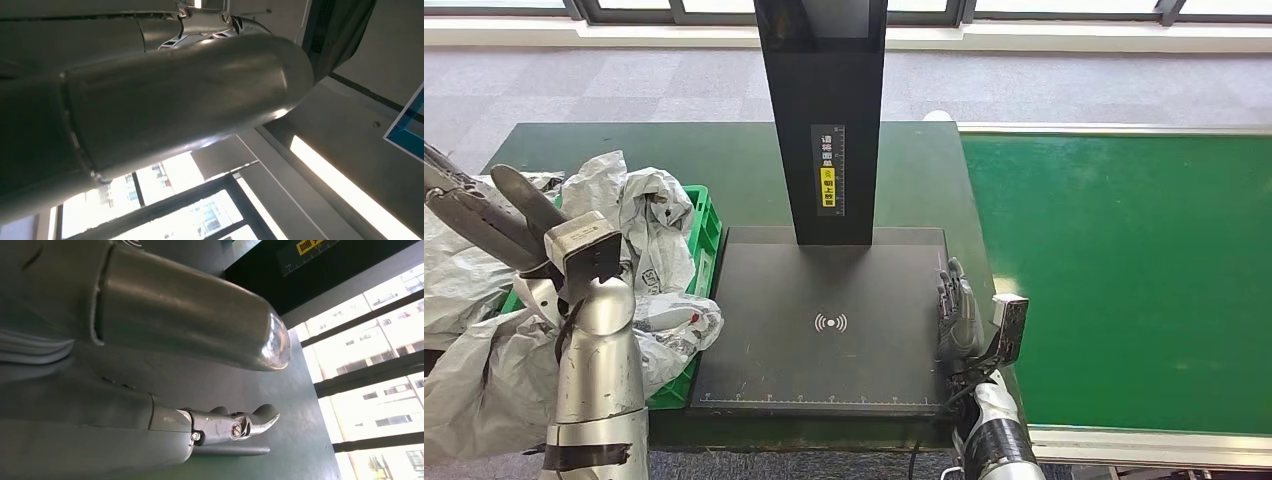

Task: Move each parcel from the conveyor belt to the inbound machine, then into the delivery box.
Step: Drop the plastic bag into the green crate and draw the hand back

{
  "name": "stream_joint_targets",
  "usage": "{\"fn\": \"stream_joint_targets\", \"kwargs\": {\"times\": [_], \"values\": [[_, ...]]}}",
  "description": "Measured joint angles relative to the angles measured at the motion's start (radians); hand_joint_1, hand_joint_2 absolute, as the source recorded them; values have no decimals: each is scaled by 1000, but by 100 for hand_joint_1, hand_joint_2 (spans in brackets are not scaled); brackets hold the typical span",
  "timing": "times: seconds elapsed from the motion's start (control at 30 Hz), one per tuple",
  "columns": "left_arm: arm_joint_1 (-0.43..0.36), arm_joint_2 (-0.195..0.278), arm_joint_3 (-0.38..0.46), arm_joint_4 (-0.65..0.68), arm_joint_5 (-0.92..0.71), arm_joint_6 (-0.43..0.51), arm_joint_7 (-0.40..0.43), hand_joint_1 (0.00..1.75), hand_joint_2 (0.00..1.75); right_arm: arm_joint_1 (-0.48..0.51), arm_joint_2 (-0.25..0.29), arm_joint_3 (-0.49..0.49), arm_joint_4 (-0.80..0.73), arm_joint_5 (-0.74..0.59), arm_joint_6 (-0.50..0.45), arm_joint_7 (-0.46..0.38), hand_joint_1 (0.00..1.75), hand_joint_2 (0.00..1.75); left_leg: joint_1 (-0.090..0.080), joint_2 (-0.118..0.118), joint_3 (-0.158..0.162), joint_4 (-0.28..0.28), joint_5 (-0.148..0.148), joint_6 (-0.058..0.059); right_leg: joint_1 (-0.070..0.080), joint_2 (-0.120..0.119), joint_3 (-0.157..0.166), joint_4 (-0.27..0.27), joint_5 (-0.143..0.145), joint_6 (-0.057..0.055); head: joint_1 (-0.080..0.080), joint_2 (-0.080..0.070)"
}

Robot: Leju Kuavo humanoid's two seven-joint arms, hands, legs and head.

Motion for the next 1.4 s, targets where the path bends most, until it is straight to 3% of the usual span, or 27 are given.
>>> {"fn": "stream_joint_targets", "kwargs": {"times": [0.17, 0.3, 0.77, 0.83, 1.1, 1.4], "values": [[-18, 37, -58, 19, 139, -94, -6, 0, 0, 0, -1, 1, 2, -9, 5, 0, 0, 0, 0, 0, 0, 0, 0, 0, 0, 0, 0, 0, 0, 0, 0, 0], [-18, 54, -60, 31, 196, -153, -18, 0, 175, 1, -4, 1, 2, -14, 10, -1, 0, 0, 0, 0, 0, 0, 0, 0, 0, 0, 0, 0, -1, 0, 0, 0], [12, 90, -92, 18, 362, -339, -27, 0, 175, 8, -12, 3, 2, -21, 14, -1, 0, 0, 0, 0, 0, 0, 0, 0, 0, 0, 0, 0, -1, 0, 0, 0], [22, 94, -104, 1, 406, -398, -27, 0, 175, 9, -13, 3, 2, -23, 15, -1, 0, 0, 0, 0, 0, 0, 0, 0, 0, 0, 0, 0, -1, 0, 0, 0], [92, 101, -205, -80, 557, -790, -27, 0, 175, 10, -17, 3, 2, -29, 22, -1, 0, 0, 0, 0, 0, 0, -1, 0, 0, 0, 0, 0, -1, 0, 0, 0], [121, 72, -250, -78, 576, -930, -26, 0, 175, 10, -17, 3, 2, -27, 21, -1, 0, 0, 0, 0, 0, 0, -1, 0, 0, 0, 0, -1, -1, 0, 0, 0]]}}
